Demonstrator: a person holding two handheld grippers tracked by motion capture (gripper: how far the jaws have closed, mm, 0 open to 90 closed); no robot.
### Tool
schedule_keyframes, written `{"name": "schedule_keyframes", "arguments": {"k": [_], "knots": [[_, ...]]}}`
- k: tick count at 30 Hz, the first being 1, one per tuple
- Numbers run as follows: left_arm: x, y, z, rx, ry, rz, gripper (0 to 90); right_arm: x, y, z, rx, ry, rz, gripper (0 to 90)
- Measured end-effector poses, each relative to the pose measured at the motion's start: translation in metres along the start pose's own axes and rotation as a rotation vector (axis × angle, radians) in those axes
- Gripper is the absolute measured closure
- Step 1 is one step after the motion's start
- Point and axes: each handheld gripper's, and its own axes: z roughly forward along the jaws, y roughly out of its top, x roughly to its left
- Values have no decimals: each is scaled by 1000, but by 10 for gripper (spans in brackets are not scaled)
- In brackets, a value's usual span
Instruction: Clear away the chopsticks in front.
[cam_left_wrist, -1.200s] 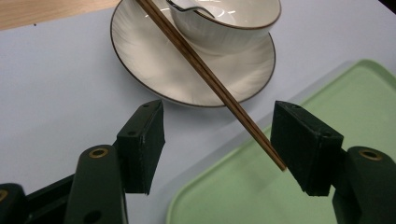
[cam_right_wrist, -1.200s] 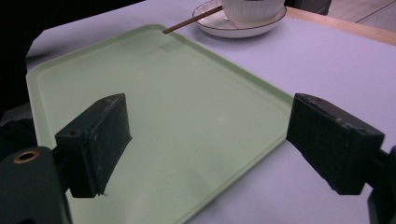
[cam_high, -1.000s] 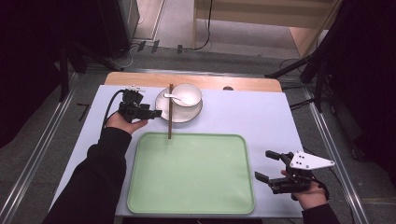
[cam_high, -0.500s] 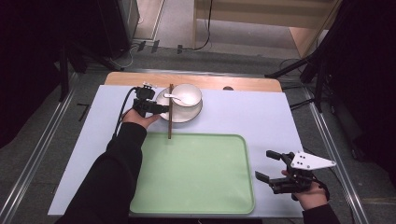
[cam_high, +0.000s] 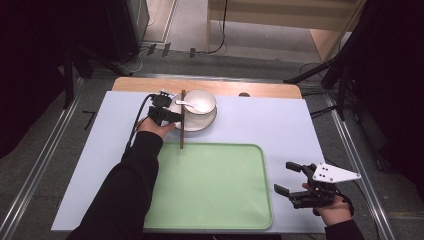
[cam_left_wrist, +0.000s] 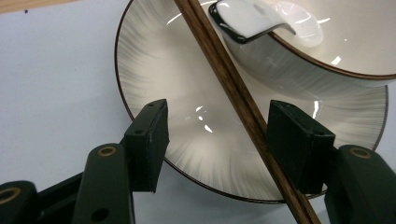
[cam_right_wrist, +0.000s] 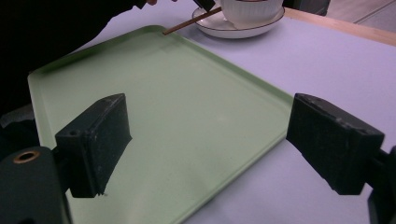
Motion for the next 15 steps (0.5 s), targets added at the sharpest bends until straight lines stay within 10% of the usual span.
{"name": "schedule_keyframes", "arguments": {"k": [15], "knots": [[3,1,11,-36,26,-50,635,1,0,0,-1,6,-3,141]]}}
